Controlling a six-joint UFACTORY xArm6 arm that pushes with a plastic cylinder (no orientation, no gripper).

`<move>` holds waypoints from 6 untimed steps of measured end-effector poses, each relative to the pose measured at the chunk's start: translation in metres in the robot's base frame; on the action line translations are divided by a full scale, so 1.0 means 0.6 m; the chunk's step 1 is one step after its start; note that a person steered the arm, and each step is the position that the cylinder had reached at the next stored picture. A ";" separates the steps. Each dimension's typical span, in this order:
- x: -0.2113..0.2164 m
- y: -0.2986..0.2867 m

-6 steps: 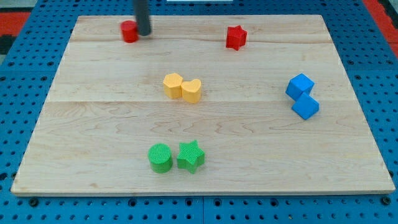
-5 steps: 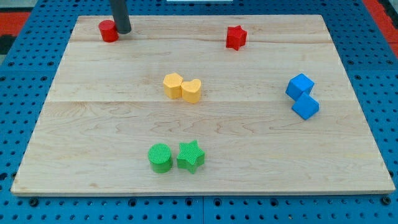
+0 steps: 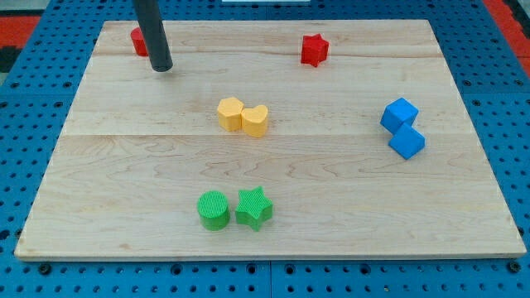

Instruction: Move the blue cube to the right of the yellow heart

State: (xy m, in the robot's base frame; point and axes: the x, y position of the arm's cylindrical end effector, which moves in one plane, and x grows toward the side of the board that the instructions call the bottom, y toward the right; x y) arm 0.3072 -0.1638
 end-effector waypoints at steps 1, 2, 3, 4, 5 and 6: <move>0.011 0.000; 0.018 0.001; 0.013 0.084; 0.016 0.109; 0.017 0.154; 0.018 0.168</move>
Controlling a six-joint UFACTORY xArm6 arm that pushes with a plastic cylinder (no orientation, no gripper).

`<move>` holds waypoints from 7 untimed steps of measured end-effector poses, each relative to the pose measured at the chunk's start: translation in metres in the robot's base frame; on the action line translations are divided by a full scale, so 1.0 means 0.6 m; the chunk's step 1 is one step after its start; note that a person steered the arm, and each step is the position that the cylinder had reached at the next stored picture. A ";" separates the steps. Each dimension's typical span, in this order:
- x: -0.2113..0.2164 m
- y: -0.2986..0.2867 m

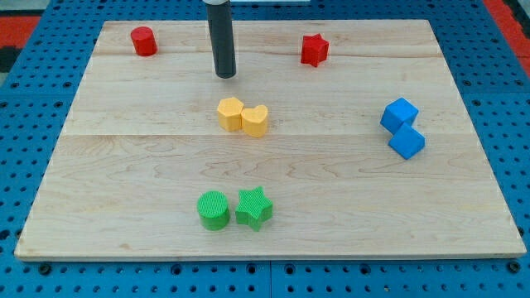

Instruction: Move the blue cube to the right of the yellow heart

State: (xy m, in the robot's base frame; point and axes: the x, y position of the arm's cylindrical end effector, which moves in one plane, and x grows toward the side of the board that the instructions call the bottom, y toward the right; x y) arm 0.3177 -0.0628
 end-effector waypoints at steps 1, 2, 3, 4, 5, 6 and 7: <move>0.001 0.000; 0.011 0.000; 0.014 0.000; 0.024 0.027; 0.035 0.071; 0.042 0.128; 0.042 0.233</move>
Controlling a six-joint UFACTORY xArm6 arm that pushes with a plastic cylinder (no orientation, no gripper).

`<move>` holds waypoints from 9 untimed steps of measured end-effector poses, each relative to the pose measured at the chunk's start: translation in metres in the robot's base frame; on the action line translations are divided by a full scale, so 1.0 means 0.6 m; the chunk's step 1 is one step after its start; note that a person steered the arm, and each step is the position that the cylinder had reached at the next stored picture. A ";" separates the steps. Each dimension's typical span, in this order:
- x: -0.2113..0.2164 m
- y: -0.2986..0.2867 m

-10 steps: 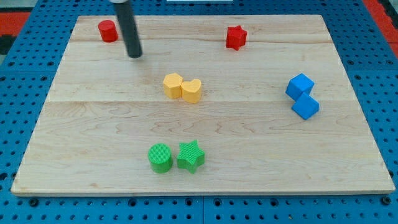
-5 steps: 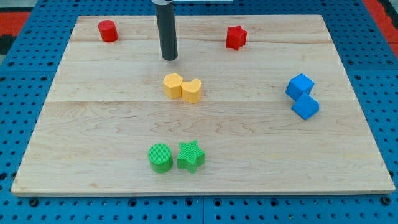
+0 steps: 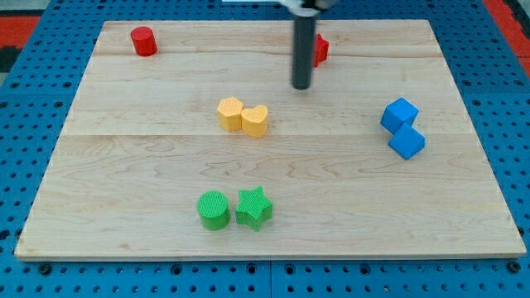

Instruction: Move the blue cube to the right of the yellow heart

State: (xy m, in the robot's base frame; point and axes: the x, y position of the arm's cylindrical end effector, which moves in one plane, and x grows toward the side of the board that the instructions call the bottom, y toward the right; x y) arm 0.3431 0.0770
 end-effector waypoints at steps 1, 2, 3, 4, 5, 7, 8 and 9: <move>-0.002 0.096; -0.001 0.128; -0.001 0.128; -0.001 0.129; -0.001 0.134; 0.018 0.224; 0.068 0.232; 0.069 0.328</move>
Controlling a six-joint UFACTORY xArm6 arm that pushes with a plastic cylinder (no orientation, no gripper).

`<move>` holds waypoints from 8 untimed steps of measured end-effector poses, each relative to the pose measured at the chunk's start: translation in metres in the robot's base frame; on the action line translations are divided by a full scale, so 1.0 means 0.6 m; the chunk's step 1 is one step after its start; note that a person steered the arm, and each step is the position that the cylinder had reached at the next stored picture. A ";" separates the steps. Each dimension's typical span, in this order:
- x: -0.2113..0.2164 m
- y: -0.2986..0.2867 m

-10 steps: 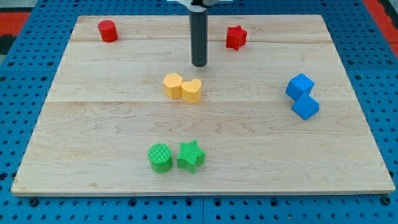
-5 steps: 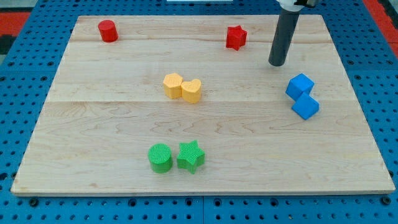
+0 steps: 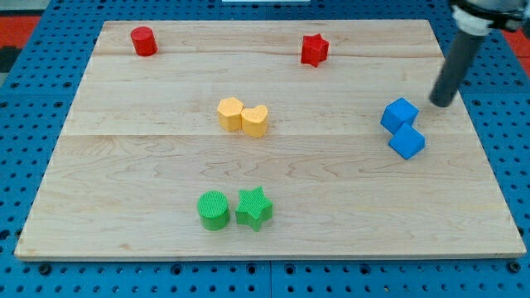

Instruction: Move the blue cube to the right of the yellow heart

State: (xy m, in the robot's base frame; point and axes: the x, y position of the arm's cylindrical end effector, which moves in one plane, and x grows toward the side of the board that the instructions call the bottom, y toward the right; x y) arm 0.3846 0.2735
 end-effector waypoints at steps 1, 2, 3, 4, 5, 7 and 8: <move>0.032 0.010; 0.067 0.009; 0.070 -0.029; 0.050 -0.092; 0.048 -0.152; 0.051 -0.212; 0.064 -0.278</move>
State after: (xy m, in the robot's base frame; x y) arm 0.4230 0.1070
